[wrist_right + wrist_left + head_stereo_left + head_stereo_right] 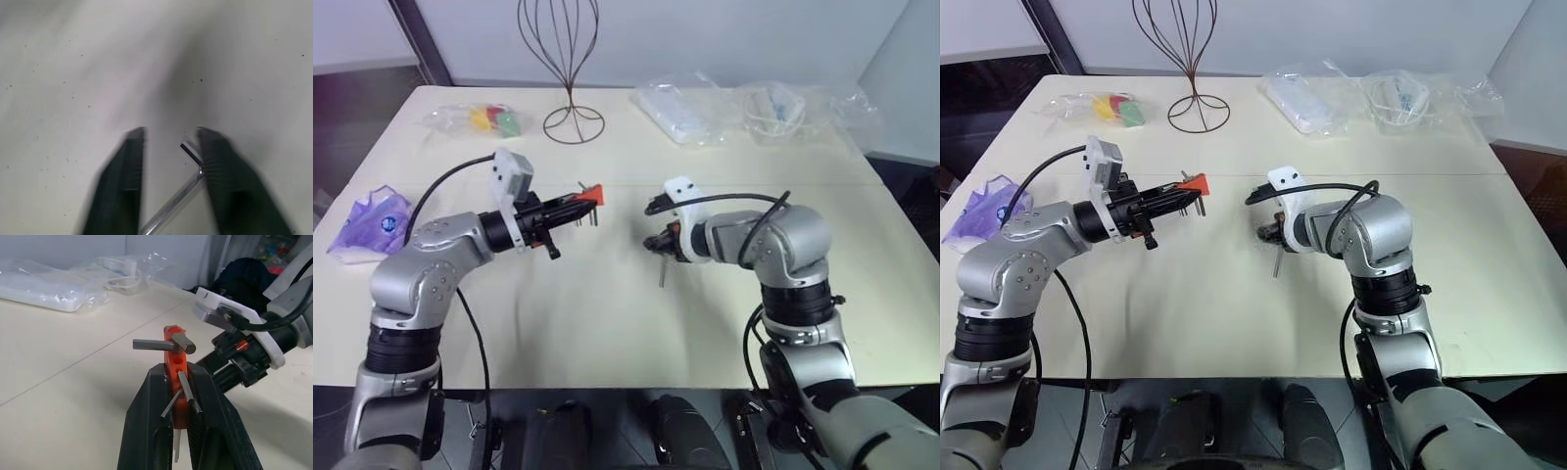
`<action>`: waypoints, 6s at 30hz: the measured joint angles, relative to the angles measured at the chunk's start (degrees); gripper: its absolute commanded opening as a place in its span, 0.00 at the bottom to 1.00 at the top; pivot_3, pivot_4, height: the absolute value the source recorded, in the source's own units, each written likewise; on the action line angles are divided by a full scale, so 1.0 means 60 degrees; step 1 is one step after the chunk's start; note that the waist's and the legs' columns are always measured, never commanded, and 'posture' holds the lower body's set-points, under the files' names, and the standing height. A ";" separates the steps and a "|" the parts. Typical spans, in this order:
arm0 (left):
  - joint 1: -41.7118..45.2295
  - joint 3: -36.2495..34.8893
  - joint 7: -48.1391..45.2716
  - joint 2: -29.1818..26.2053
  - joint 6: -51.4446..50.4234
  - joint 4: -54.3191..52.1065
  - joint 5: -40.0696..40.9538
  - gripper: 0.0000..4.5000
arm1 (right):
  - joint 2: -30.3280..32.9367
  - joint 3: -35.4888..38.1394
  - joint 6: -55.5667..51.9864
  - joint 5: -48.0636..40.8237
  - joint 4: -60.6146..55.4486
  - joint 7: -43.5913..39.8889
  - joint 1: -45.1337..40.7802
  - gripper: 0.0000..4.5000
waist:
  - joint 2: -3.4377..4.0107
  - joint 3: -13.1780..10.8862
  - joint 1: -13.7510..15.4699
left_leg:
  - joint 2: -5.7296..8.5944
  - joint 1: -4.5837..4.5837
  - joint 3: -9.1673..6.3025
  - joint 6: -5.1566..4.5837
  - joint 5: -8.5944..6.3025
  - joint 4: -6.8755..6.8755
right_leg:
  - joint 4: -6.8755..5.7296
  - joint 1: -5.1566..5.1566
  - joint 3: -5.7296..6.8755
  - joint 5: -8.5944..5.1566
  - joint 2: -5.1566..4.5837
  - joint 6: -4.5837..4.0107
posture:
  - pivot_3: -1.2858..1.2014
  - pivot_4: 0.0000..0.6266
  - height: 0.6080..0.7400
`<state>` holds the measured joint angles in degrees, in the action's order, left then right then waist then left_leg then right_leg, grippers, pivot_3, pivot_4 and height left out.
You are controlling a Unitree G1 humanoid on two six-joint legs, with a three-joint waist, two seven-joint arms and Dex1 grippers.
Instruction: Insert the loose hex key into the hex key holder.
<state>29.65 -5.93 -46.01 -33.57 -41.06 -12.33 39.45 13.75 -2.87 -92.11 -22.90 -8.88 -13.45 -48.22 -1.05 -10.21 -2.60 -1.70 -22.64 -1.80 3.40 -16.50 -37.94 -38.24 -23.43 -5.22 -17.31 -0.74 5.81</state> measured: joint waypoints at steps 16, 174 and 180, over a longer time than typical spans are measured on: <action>-0.0011 -0.0001 0.0027 0.0001 -0.0027 -0.0001 0.0001 0.00 | 0.0667 -0.0478 -0.0002 -0.2085 0.0940 0.1822 -0.0012 0.73 | 0.0001 -0.0001 -0.0018 | -0.0001 -0.0003 0.0000 -0.0001 0.0000 0.0004 | 0.0004 -0.0003 0.0000 0.0000 0.0002 0.0000 | 0.52 0.24 1.00; 0.1184 0.0309 0.0411 0.1003 0.0075 0.1100 -0.0458 0.00 | -0.2148 -0.0516 1.2852 0.0219 0.0932 -0.1967 0.2361 0.23 | -0.0001 0.0003 0.0003 | -0.0001 -0.0118 -0.0001 0.0046 0.0026 -0.0040 | -0.0136 -0.0159 0.0012 0.0012 -0.0002 0.0006 | 0.52 0.24 1.00; 0.1188 0.0311 0.0424 0.1022 0.0075 0.1091 -0.0455 0.00 | -0.1779 -0.0562 1.2472 0.0174 0.0305 -0.2131 0.2889 0.79 | -0.0002 0.0003 0.0021 | 0.0001 -0.0119 -0.0001 0.0047 0.0027 -0.0043 | -0.0139 -0.0160 0.0012 0.0012 -0.0004 0.0006 | 0.52 0.24 1.00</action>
<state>36.78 -4.07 -43.46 -27.44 -40.61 -5.79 36.72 3.07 -6.24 -17.28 -21.86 -7.05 -26.24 -30.89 -1.06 -10.20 -2.47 -1.70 -23.36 -1.80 3.68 -16.34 -38.19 -39.07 -24.38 -5.14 -17.24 -0.76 5.85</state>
